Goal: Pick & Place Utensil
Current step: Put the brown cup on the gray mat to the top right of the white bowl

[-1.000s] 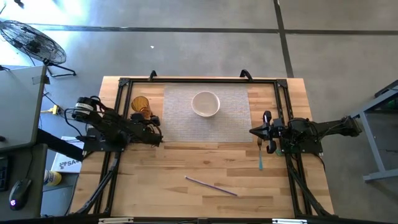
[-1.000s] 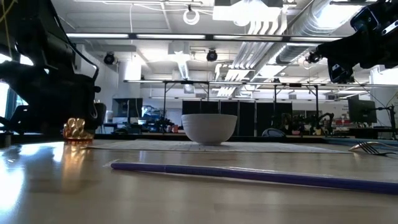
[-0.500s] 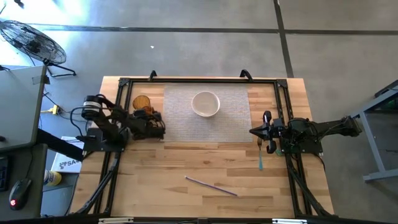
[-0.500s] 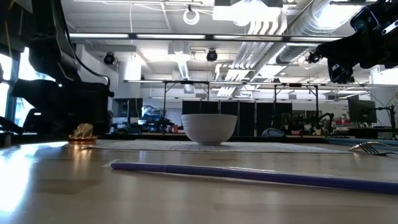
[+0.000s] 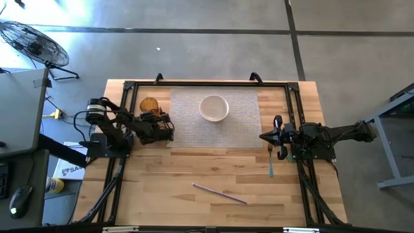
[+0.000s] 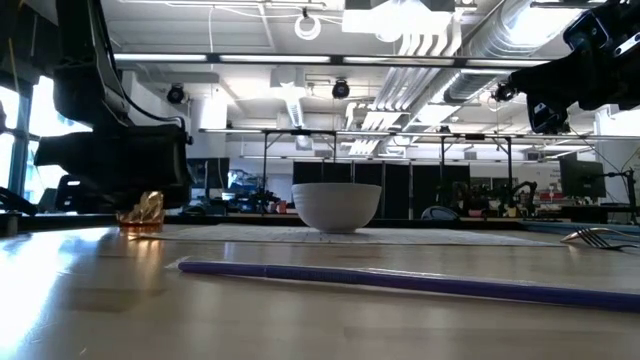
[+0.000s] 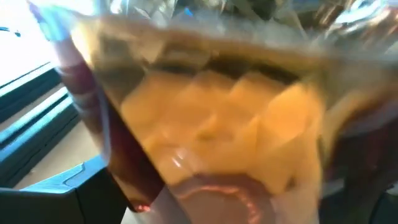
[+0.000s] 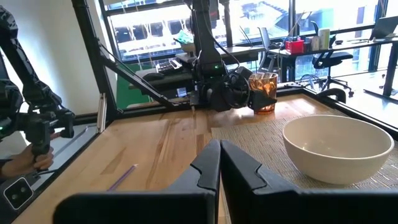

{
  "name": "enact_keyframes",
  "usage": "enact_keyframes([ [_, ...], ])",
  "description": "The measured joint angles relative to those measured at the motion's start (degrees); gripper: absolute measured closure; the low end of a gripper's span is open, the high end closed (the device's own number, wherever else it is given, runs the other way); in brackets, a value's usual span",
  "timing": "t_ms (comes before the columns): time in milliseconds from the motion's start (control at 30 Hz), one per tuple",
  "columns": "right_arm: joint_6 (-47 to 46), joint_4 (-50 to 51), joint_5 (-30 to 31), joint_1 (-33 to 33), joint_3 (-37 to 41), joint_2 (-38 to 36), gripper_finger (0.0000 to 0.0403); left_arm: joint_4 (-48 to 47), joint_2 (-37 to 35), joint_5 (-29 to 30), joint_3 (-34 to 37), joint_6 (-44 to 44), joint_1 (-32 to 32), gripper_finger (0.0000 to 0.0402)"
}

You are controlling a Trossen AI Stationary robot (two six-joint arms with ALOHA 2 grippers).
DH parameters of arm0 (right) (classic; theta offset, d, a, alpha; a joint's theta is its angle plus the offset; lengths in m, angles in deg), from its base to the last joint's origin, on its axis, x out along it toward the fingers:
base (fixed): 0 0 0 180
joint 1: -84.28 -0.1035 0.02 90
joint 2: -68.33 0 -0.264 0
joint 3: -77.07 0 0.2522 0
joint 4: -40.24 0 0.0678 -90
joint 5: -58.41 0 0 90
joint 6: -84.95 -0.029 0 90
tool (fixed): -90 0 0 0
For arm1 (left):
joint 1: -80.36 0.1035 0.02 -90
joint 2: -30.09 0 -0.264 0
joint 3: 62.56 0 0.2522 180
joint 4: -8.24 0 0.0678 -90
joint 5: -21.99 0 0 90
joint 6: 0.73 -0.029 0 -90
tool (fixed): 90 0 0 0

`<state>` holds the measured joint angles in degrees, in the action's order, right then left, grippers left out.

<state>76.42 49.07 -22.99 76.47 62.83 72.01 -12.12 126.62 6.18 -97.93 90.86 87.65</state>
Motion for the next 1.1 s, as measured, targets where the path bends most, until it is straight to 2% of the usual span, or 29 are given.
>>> enact_keyframes([
  [200,0.0,0.0,0.0,0.0,0.0,0.0,0.0398,0.2,0.0,0.1,0.0,-0.3,2.1,0.0013],
  [367,0.0,0.0,0.0,0.0,0.0,0.0,0.0398,0.9,0.0,-0.3,0.0,-2.6,4.1,0.0051],
  [667,0.0,0.0,0.0,0.0,0.0,0.0,0.0398,0.5,-1.4,-2.3,-0.1,-3.5,1.9,0.0040],
  [833,0.0,0.0,0.0,0.0,0.0,0.0,0.0398,0.5,-6.5,-4.8,-0.1,-7.5,-0.8,0.0046],
  [1100,0.0,0.0,0.0,0.0,0.0,0.0,0.0398,1.1,-22.1,-7.6,-0.1,-25.2,-6.2,0.0044],
])
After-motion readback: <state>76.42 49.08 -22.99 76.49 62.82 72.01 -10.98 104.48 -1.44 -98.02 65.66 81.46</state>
